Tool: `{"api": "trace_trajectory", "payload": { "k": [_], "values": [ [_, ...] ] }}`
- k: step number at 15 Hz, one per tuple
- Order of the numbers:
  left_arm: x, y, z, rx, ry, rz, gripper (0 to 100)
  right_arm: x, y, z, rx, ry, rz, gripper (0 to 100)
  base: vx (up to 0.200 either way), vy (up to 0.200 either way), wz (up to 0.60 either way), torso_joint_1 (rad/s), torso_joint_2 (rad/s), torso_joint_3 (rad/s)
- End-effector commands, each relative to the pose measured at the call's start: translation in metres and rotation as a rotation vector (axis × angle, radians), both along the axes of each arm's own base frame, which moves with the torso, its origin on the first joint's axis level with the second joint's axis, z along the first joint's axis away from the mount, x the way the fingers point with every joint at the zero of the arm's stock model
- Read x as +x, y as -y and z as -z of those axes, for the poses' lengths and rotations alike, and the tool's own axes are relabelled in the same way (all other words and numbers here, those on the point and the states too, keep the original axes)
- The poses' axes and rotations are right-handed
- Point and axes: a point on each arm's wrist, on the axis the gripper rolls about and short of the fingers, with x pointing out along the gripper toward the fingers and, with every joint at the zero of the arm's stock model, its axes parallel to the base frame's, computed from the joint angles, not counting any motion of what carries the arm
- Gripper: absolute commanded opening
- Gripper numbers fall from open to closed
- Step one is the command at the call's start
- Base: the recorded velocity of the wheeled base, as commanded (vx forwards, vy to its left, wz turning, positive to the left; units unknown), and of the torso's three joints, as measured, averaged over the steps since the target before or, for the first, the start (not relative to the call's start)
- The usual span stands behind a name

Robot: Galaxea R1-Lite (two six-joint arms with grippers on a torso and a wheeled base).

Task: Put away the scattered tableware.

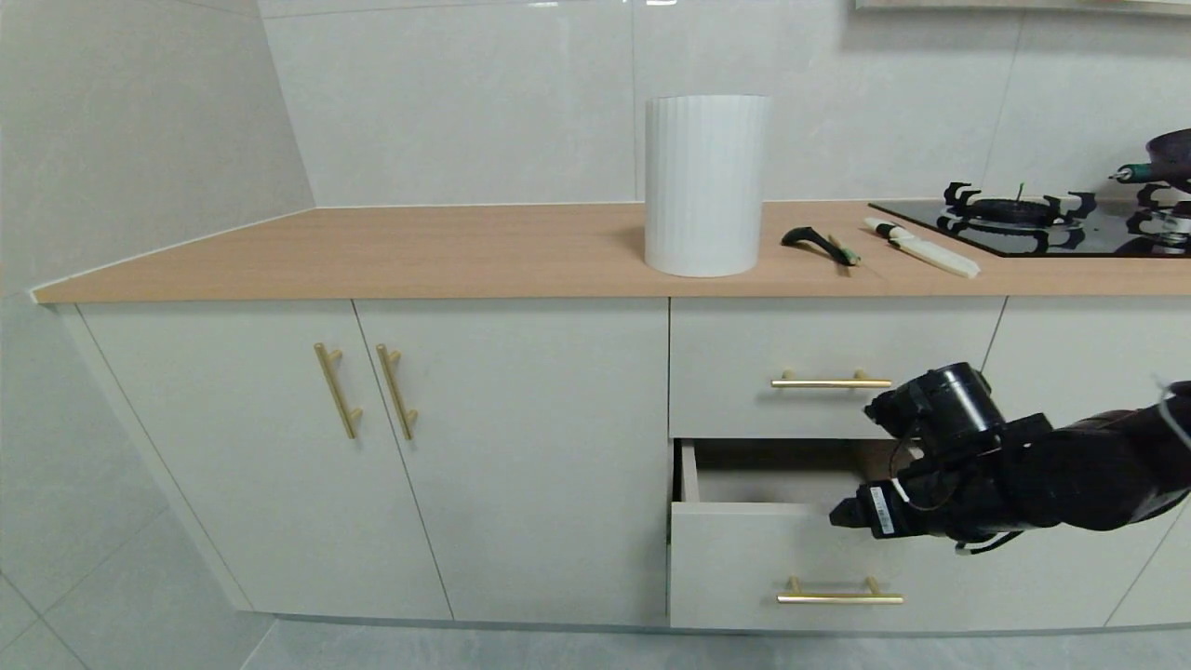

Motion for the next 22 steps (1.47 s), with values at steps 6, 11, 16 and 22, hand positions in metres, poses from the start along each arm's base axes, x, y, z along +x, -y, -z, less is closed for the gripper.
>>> {"api": "trace_trajectory", "payload": {
  "k": [6, 11, 16, 22],
  "values": [
    [0.000, 0.000, 0.000, 0.000, 0.000, 0.000, 100, 0.019, -0.013, 0.025, -0.012, 0.076, 0.065, 100, 0.000, 0.000, 0.00, 0.000, 0.00, 0.000],
    [0.000, 0.000, 0.000, 0.000, 0.000, 0.000, 100, 0.035, -0.018, 0.051, 0.003, 0.132, 0.124, 100, 0.000, 0.000, 0.00, 0.000, 0.00, 0.000],
    [0.000, 0.000, 0.000, 0.000, 0.000, 0.000, 100, 0.028, -0.015, 0.050, -0.007, 0.116, 0.113, 100, 0.000, 0.000, 0.00, 0.000, 0.00, 0.000],
    [0.000, 0.000, 0.000, 0.000, 0.000, 0.000, 100, 0.006, -0.009, 0.025, -0.034, 0.043, 0.035, 100, 0.000, 0.000, 0.00, 0.000, 0.00, 0.000]
  ]
}}
